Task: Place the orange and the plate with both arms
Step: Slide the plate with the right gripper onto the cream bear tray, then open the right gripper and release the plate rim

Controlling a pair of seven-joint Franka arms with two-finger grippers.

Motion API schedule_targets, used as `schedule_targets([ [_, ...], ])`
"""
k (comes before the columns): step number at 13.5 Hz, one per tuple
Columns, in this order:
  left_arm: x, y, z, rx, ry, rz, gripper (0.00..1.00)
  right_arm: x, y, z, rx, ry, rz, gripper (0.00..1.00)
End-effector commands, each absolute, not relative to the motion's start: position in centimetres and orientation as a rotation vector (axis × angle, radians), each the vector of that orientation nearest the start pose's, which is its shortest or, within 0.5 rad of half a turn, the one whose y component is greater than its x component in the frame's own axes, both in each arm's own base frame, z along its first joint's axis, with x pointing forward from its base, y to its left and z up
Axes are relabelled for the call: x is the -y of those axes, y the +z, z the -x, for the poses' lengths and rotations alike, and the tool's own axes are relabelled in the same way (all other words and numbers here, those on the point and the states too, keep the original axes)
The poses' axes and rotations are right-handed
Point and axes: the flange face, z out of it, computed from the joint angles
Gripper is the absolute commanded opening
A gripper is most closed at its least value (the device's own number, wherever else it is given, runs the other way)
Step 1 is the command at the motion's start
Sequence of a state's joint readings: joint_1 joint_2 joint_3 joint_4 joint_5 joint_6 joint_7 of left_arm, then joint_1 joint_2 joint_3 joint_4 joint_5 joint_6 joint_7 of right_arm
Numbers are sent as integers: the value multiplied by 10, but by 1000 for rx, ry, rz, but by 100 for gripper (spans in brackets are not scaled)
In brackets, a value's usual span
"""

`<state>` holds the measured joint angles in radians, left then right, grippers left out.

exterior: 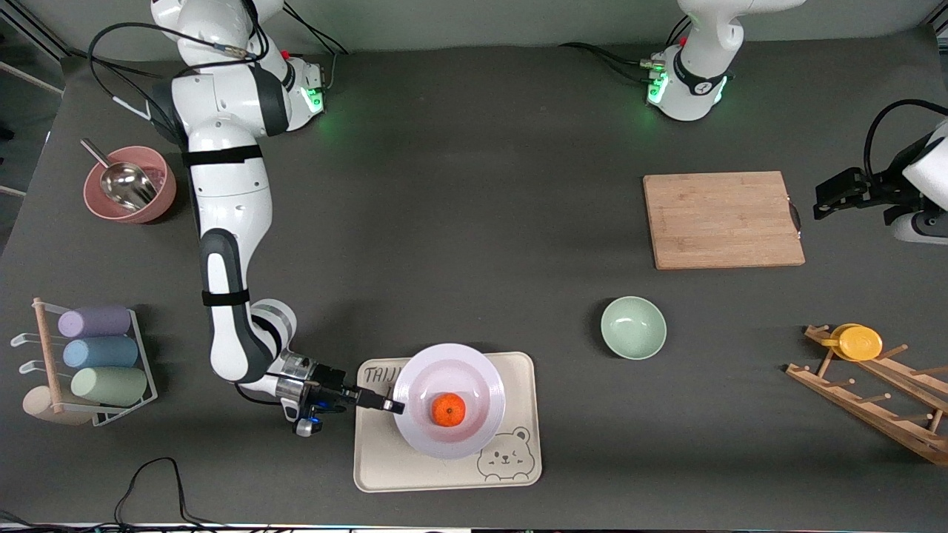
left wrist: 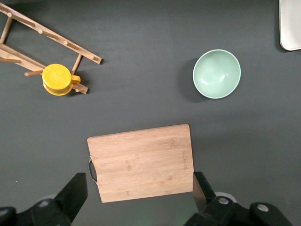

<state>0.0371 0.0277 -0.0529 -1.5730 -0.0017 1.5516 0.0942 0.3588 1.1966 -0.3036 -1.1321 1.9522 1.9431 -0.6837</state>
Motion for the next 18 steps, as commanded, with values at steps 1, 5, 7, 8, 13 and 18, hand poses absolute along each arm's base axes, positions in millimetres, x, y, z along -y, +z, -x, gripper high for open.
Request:
schedule_targets([
  [1, 11, 611, -554, -183, 74, 3142, 100, -183, 104, -761, -265, -258, 1770, 0],
  [5, 11, 611, -555, -181, 74, 3143, 100, -183, 95, -758, -240, -281, 1782, 0],
  [7, 11, 611, -555, -181, 74, 3143, 100, -184, 96, -758, -238, -284, 1784, 97],
  [8, 11, 611, -555, -181, 74, 3143, 100, -183, 97, -758, -236, -286, 1785, 100],
  [13, 10, 611, -555, -179, 74, 3143, 100, -174, 129, -767, -239, -297, 1775, 100],
  [18, 11, 611, -555, -179, 74, 3144, 100, -154, 170, -756, -265, -230, 1855, 100],
])
